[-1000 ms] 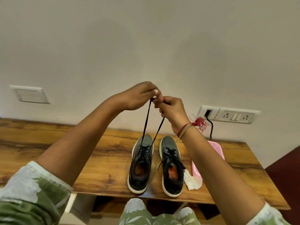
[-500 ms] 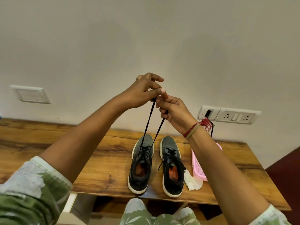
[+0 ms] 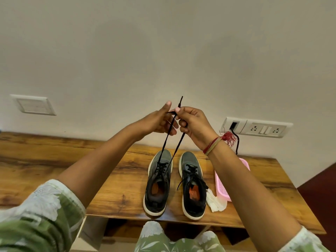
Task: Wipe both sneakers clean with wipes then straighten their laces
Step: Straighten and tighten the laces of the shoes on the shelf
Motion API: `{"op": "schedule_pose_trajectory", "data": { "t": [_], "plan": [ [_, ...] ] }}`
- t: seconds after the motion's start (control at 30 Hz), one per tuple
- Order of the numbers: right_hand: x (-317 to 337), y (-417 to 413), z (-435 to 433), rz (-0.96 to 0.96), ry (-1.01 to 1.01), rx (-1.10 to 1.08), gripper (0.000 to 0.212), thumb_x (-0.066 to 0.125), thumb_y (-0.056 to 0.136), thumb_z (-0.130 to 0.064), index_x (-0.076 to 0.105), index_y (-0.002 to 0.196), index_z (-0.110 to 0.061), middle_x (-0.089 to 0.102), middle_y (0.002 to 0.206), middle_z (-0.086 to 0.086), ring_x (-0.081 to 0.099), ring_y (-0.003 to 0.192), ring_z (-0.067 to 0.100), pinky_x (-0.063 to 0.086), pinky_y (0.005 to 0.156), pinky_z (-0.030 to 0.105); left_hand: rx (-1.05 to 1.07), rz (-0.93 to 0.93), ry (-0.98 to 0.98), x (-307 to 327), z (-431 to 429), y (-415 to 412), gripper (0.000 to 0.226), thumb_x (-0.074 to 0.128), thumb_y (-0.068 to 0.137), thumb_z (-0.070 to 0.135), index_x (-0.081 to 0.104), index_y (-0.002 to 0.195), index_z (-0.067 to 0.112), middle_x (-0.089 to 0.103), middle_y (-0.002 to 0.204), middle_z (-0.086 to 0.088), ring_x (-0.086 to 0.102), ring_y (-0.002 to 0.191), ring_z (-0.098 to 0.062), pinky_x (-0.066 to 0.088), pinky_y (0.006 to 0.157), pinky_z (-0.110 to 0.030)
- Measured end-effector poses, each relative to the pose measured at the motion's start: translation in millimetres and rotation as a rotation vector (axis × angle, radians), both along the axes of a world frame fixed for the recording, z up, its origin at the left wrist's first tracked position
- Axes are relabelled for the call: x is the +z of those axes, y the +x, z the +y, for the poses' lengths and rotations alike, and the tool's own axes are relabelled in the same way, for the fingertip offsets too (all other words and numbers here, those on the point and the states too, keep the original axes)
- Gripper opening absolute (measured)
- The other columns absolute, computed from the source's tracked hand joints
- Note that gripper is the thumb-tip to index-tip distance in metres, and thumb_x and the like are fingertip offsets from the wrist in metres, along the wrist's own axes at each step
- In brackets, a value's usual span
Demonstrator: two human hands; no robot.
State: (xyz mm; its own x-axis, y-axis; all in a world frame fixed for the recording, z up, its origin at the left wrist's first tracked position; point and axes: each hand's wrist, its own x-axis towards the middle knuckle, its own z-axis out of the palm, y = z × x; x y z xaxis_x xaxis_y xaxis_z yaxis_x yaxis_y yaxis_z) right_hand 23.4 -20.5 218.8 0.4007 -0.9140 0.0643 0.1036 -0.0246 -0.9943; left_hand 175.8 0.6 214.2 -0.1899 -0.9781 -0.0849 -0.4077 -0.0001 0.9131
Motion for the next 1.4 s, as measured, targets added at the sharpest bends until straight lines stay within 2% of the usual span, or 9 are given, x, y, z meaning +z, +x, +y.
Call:
{"op": "schedule_pose_trajectory", "data": {
  "t": [0.07,0.17,0.3,0.4,0.57,0.73,1.03,1.4],
  "plan": [
    [0,-3,-3,0.002,0.003,-0.015,0.017,0.052,0.095,-0.013,0.067,0.09,-0.005,0.051,0.068,0.0,0.036,0.051,0.006,0.028,0.044,0.016,0.022,0.066,0.041,-9,1,0,0.079,0.006,0.095,0.063,0.067,0.09,0.012,0.071,0.081,-0.005,0.068,0.081,-0.017,0.049,0.089,-0.034],
    [-1,-6,-4,0.011,0.006,-0.034,0.015,0.052,0.094,-0.011,0.066,0.091,-0.006,0.054,0.07,0.001,0.04,0.056,0.008,0.032,0.047,0.017,0.053,0.154,0.029,-8,-1,3,0.069,0.014,0.099,0.057,0.066,0.088,0.013,0.068,0.079,-0.004,0.066,0.078,-0.016,0.051,0.084,-0.032],
    [1,-6,-3,-0.05,0.002,-0.051,0.012,0.055,0.092,-0.007,0.065,0.092,0.0,0.059,0.069,0.003,0.049,0.056,0.006,0.041,0.051,0.018,-0.018,0.194,-0.117,-1,0,5,0.023,0.048,0.099,0.024,0.068,0.094,0.013,0.069,0.084,-0.001,0.066,0.082,-0.013,0.053,0.083,-0.026],
    [3,-7,-2,-0.137,0.041,-0.078,0.009,0.06,0.088,-0.005,0.064,0.092,0.002,0.064,0.075,0.007,0.06,0.062,0.008,0.051,0.061,0.018,-0.017,0.199,-0.175,1,3,7,0.012,0.057,0.093,0.006,0.068,0.094,0.01,0.072,0.083,0.0,0.069,0.081,-0.009,0.053,0.074,-0.019],
    [9,-13,1,-0.201,0.032,-0.134,0.01,0.065,0.083,-0.002,0.065,0.093,-0.005,0.071,0.081,0.007,0.069,0.076,0.018,0.057,0.073,0.028,0.15,0.295,-0.203,0,7,10,0.014,0.059,0.092,0.011,0.069,0.102,0.006,0.073,0.085,-0.004,0.071,0.079,-0.011,0.053,0.069,-0.018],
    [20,-13,4,-0.16,-0.038,-0.214,0.012,0.066,0.083,-0.005,0.065,0.095,-0.004,0.07,0.087,0.012,0.07,0.078,0.019,0.056,0.069,0.026,0.243,0.378,-0.275,9,8,10,0.012,0.059,0.093,0.013,0.069,0.099,0.01,0.073,0.087,-0.002,0.072,0.083,-0.012,0.056,0.076,-0.023],
    [26,-8,6,-0.197,-0.095,-0.292,0.012,0.066,0.084,-0.006,0.065,0.094,0.0,0.07,0.083,0.013,0.07,0.077,0.022,0.057,0.073,0.031,0.254,0.414,-0.292,23,8,0,0.014,0.058,0.095,0.017,0.069,0.099,0.012,0.074,0.088,-0.002,0.072,0.085,-0.016,0.057,0.074,-0.024],
    [25,-3,10,-0.211,-0.145,-0.313,0.002,0.065,0.085,-0.005,0.065,0.085,-0.007,0.07,0.078,0.009,0.069,0.074,0.018,0.056,0.068,0.026,0.307,0.439,-0.298,20,8,3,0.014,0.058,0.094,0.017,0.07,0.098,0.012,0.074,0.086,-0.003,0.072,0.085,-0.016,0.056,0.073,-0.024]
  ]
}}
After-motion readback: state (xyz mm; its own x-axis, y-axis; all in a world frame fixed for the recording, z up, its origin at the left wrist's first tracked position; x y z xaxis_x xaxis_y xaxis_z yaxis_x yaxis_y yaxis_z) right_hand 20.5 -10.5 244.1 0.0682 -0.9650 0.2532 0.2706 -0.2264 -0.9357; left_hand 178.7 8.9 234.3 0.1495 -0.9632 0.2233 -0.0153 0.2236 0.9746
